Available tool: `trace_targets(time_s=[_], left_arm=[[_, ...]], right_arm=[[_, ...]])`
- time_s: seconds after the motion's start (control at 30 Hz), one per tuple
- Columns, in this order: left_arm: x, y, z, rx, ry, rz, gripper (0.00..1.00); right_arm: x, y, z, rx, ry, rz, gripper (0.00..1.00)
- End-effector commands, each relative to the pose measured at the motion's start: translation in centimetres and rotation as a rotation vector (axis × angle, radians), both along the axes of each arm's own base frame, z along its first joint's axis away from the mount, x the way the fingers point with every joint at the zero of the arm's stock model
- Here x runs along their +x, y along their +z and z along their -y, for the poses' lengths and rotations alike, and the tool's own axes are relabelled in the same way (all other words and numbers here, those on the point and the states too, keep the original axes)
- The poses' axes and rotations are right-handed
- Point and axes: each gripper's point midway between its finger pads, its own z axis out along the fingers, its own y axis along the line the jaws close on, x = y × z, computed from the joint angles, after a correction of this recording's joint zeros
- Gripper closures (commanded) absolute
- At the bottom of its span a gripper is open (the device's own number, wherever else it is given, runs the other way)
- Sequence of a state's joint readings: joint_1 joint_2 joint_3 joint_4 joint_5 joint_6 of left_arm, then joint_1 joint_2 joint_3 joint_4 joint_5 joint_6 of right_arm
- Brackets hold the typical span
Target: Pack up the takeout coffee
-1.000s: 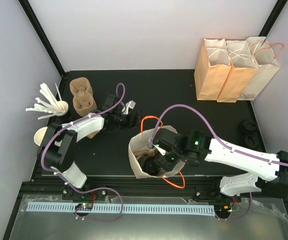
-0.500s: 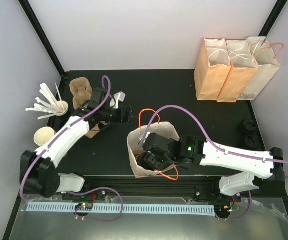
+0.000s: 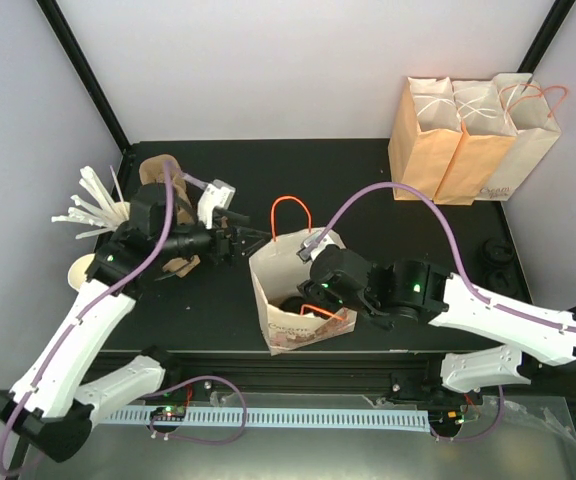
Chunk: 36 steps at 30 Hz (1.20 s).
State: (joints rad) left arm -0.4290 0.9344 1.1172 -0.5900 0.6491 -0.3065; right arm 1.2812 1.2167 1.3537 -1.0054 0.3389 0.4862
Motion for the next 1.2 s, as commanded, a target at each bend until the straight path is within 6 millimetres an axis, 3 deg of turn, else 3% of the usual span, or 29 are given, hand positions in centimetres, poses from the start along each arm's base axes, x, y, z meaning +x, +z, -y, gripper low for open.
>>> trace_targets(time_s=[0.0,0.23,0.33,0.43,0.5,0.6,0.63,0.7,0.83,1.0,1.17], left_arm=[[1.0,-2.3,0.6,0.189,-0.038,0.013,0.03],[4.4,-6.6,0.8,0.388,0.048,-0.030,0.01],[5.0,-7.1,1.4,0.393,0.035,-0.051,0.06],[4.6,-6.5,2.7,0.357,-0.049,-0.049,0.29],[3.8,-6.4,3.8,0.326,-0.131,-0.036,0.51],[3.2,-6.3,4.6,0.319,-0.193,0.005,0.95],[3.7,-7.0,4.7,0.341,-0.189,0.003,0.98],[4.9,-6.6,4.7,0.358,-0.153,0.036,0.98],[7.4,-2.9,5.4,0.302,-0.089,0.185,0.98],[8.3,0.8,7.0,0.234,-0.125,0.297,0.99],[8.2,0.4,8.1,0.175,-0.133,0.212,0.98]], right_arm=[[0.4,1.5,0.8,0.053,-0.060,0.003,0.39],[0.5,2.9,1.3,0.108,-0.095,0.010,0.38],[0.4,3.1,1.3,0.105,-0.074,0.022,0.38],[0.6,2.6,0.6,0.080,-0.053,0.030,0.38],[1.1,2.3,0.1,0.063,-0.047,0.034,0.38],[1.9,2.4,-0.9,0.063,-0.026,0.047,0.39],[2.4,2.5,-1.1,0.066,-0.023,0.052,0.40],[3.0,2.5,-1.3,0.061,-0.005,0.066,0.42],[4.9,2.4,-0.5,0.036,-0.019,0.092,0.46],[6.7,2.2,-0.5,-0.008,-0.036,0.115,0.45],[7.4,-0.6,-0.3,-0.122,-0.070,0.079,0.45]])
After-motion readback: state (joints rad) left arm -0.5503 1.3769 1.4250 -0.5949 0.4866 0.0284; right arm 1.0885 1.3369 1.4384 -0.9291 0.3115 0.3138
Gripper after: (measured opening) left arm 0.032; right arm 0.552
